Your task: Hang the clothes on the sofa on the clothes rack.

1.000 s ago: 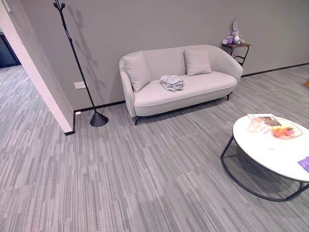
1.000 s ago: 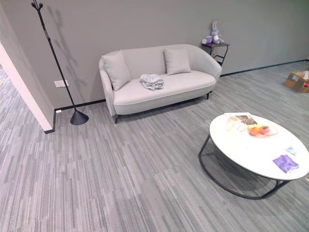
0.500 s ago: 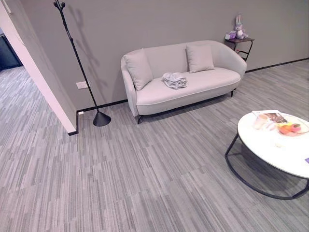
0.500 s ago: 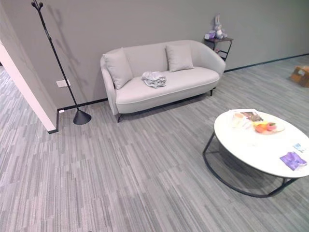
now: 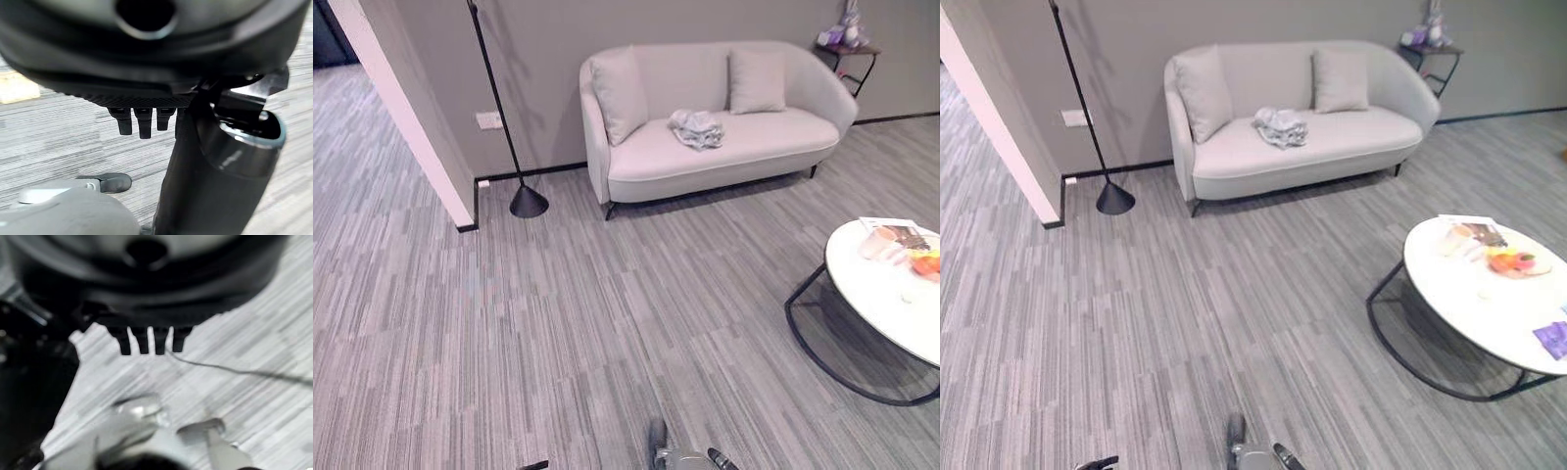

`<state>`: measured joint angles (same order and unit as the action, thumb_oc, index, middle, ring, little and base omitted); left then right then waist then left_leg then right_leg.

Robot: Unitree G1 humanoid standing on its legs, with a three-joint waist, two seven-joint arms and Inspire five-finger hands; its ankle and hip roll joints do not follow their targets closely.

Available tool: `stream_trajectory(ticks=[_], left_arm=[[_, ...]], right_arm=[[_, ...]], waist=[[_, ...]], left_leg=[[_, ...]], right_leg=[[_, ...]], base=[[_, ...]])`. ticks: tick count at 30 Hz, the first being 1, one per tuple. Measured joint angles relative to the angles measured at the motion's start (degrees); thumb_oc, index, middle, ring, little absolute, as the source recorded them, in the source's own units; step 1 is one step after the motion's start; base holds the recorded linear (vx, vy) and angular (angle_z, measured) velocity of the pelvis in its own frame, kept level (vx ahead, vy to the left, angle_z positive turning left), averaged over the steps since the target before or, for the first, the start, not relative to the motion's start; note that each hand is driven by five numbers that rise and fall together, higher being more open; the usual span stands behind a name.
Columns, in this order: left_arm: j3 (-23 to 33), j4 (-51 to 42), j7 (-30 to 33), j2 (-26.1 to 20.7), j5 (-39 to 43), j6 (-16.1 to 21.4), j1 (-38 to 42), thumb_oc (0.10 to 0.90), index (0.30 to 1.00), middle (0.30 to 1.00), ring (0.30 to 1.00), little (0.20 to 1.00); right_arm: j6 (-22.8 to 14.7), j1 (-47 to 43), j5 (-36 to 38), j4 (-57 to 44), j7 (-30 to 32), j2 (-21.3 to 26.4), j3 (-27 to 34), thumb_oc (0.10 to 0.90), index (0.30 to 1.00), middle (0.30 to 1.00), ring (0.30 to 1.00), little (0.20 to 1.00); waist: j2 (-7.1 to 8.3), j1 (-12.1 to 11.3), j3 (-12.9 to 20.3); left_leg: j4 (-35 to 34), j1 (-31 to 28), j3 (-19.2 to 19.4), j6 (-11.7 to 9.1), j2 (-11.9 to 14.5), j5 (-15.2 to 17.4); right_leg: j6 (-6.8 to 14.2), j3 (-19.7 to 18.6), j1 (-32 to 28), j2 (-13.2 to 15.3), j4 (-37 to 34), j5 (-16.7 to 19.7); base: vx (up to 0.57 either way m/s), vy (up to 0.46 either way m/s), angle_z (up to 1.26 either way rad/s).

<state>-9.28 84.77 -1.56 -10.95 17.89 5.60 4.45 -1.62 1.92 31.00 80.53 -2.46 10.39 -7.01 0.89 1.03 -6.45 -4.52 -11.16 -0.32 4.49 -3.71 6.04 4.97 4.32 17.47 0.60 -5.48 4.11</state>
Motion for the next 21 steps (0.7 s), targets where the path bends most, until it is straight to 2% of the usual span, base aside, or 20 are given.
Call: stream_trajectory(ticks=[2,3,4,5,7,8,9,10,11,12,13,14,15,16,17,18,20,21], left_arm=[[-0.2,0.6,0.0,0.5,-0.1,-0.2,-0.3,0.8,0.9,0.9,0.9,0.9],[-0.3,0.6,0.0,1.2,-1.1,0.0,-1.8,0.8,0.9,0.9,0.9,0.9],[-0.6,0.6,0.0,1.5,-1.3,0.2,-2.5,0.8,0.9,0.9,0.9,0.9],[-0.8,0.6,-0.1,1.7,-1.4,0.3,-2.6,0.8,0.9,0.9,0.9,0.9],[-0.7,0.6,-0.4,0.7,-2.2,0.4,-2.7,0.8,0.9,0.9,0.9,0.9],[-0.7,0.3,-0.2,0.9,-2.1,0.4,-2.4,0.8,0.9,0.9,0.9,0.9],[-0.7,0.1,0.0,1.0,-2.1,0.4,-2.3,0.8,0.9,0.9,0.9,0.9],[-0.6,0.1,0.1,0.7,-2.1,0.4,-2.1,0.8,0.9,0.9,0.9,0.9],[-0.7,-1.1,0.1,0.5,-2.1,0.4,-1.8,0.8,0.9,0.9,0.9,0.9],[-0.8,-4.6,0.1,-0.6,-1.9,0.4,-0.8,0.8,0.9,0.9,0.9,0.9],[-1.0,-6.9,0.1,-1.8,-1.5,0.5,-0.8,0.8,0.9,0.9,0.9,0.9],[-2.0,-9.6,0.1,-2.9,-0.9,1.0,-0.1,0.8,0.9,0.9,0.9,0.9],[-2.6,-10.4,0.2,-3.0,-0.7,1.1,0.2,0.8,0.9,0.9,0.9,0.9],[-3.7,-12.3,0.2,-4.4,0.4,1.8,1.5,0.8,0.9,0.9,0.9,0.9],[-4.5,-12.9,0.1,-4.0,0.5,1.8,2.4,0.8,0.9,0.9,0.9,0.9],[-4.5,-13.0,0.1,-3.3,0.6,2.0,2.8,0.8,0.9,0.9,0.9,0.9],[-4.4,-12.6,0.0,-2.1,0.6,2.2,2.0,0.8,0.9,0.9,0.9,0.9],[-4.0,-9.9,-0.2,-0.6,0.6,2.1,1.8,0.8,0.9,0.9,0.9,0.9]], right_arm=[[0.1,0.7,0.4,0.3,-0.1,-0.1,0.9,0.8,0.9,0.9,0.9,0.9],[0.4,2.0,0.4,1.3,-0.5,0.4,1.5,0.8,0.9,0.9,0.9,0.9],[0.7,2.2,0.3,2.0,-0.8,1.3,1.4,0.8,0.9,0.9,0.9,0.9],[0.9,1.9,0.1,2.9,-0.8,1.4,1.4,0.8,0.9,0.9,0.9,0.9],[1.2,0.4,-0.5,4.1,-0.9,1.4,1.2,0.8,0.9,0.9,0.9,0.9],[0.9,0.5,-0.6,4.2,-0.9,1.4,0.0,0.8,0.9,0.9,0.9,0.9],[0.7,0.1,-0.8,4.1,-0.9,1.9,0.0,0.8,0.9,0.9,0.9,0.9],[0.5,-0.3,-0.9,3.1,-0.8,3.0,-0.9,0.8,0.9,0.9,0.9,0.9],[0.5,-0.8,-1.2,1.4,-0.6,3.5,-2.4,0.8,0.9,0.9,0.9,0.9],[-0.4,-1.7,-1.7,0.0,-0.3,3.0,-3.9,0.8,0.9,0.9,0.9,0.9],[-0.5,-2.5,-1.7,-0.5,0.1,2.1,-4.5,0.8,0.9,0.9,0.9,0.9],[-0.5,-3.9,-2.0,-0.5,0.2,1.0,-4.7,0.8,0.9,0.9,0.9,0.9],[-0.5,-4.5,-2.2,-0.5,0.2,0.7,-4.8,0.8,0.9,0.9,0.9,0.9],[-0.5,-7.2,-3.0,-0.4,0.5,0.1,-4.9,0.8,0.9,0.9,0.9,0.9],[-0.6,-8.2,-3.2,-0.4,0.6,0.4,-5.0,0.8,0.9,0.9,0.9,0.9],[-0.7,-8.7,-3.4,-0.5,0.7,0.9,-5.1,0.8,0.9,0.9,0.9,0.9],[-0.8,-9.0,-3.6,-0.5,0.9,1.8,-6.8,0.8,0.9,0.9,0.9,0.9],[-0.7,-8.9,-4.5,-0.2,1.2,2.5,-9.6,0.8,0.9,0.9,0.9,0.9]], waist=[[-0.32,1.2,0.2],[-2.58,2.1,2.5],[-3.47,2.6,3.2],[-3.47,2.7,3.5],[-1.84,2.3,4.7],[-1.02,1.9,5.0],[-1.12,1.6,5.0],[-1.27,1.1,5.0],[-1.04,0.8,4.9],[0.16,-0.4,4.1],[1.22,-1.6,3.6],[2.98,-3.2,3.0],[3.68,-3.6,2.9],[5.61,-4.3,1.7],[6.61,-3.8,1.1],[5.76,-3.3,0.1],[3.77,-3.5,0.1],[1.76,-3.4,0.5]], left_leg=[[0.0,-3.3,-0.9,-0.9,1.1,3.2],[-0.2,-7.0,-2.2,-2.3,5.5,7.0],[0.4,-8.6,-2.3,-5.1,8.0,7.3],[3.7,-8.6,-2.1,-7.2,9.2,6.6],[12.9,-5.5,-2.5,-11.2,10.2,3.2],[18.8,-3.7,-2.4,-12.0,10.0,1.6],[21.5,-2.8,-2.5,-13.0,10.2,0.1],[27.9,-0.3,-2.2,-13.3,10.7,-2.4],[39.9,4.9,-2.1,-13.0,11.7,-7.0],[59.0,15.7,-0.9,-11.7,14.3,-10.5],[64.3,20.3,1.3,-7.8,15.2,-9.4],[66.3,25.5,2.6,-4.1,14.2,-6.7],[66.3,27.3,2.7,-3.3,13.5,-5.8],[61.8,34.1,2.4,-3.9,9.0,-3.5],[54.8,35.4,2.3,-4.8,5.4,-2.8],[47.0,35.5,2.9,-4.9,2.9,-3.2],[33.0,34.6,4.4,-5.8,-0.6,-3.6],[12.1,30.9,3.1,-5.7,-4.7,-5.1]], right_leg=[[-0.2,-0.3,0.0,1.1,1.2,0.3],[-1.4,0.3,0.1,-0.4,7.4,2.3],[-2.5,1.9,-0.5,-2.5,9.5,3.3],[-5.2,2.5,-2.2,-3.2,9.7,5.2],[-6.9,3.2,-5.3,-3.5,8.9,3.5],[-9.6,3.1,-7.2,-3.7,8.4,3.0],[-10.2,3.1,-8.2,-4.1,8.5,2.0],[-10.9,3.1,-10.2,-5.0,7.7,0.9],[-12.6,2.8,-13.1,-6.4,5.4,-0.2],[-16.0,2.8,-17.3,-8.1,3.9,-2.9],[-16.6,2.1,-19.3,-8.4,3.9,-3.7],[-16.9,0.9,-20.5,-8.2,4.0,-4.0],[-16.8,0.3,-20.8,-7.8,4.1,-4.3],[-15.5,-0.1,-22.4,-6.4,3.5,-5.4],[-14.2,0.1,-24.0,-5.5,3.0,-5.9],[-12.6,0.2,-26.0,-5.2,3.0,-6.9],[-9.9,-0.1,-29.5,-5.2,0.9,-8.9],[-7.8,-0.6,-32.9,-5.4,0.1,-12.3]], base=[[0.65,-0.342,0.33],[0.73,-0.464,0.67],[0.69,-0.482,0.75],[0.35,-0.266,0.49],[0.36,-0.28,0.29],[0.51,-0.418,0.11],[0.42,-0.413,0.07],[0.53,-0.55,0.11],[0.56,-0.59,0.13],[0.49,-0.464,0.07],[0.37,-0.265,-0.18],[0.28,-0.079,-0.3],[0.2,-0.031,-0.51],[0.27,-0.005,-0.3],[0.28,0.011,-0.3],[0.43,0.018,-0.25],[0.59,-0.055,-0.62],[0.67,-0.101,-0.6]])
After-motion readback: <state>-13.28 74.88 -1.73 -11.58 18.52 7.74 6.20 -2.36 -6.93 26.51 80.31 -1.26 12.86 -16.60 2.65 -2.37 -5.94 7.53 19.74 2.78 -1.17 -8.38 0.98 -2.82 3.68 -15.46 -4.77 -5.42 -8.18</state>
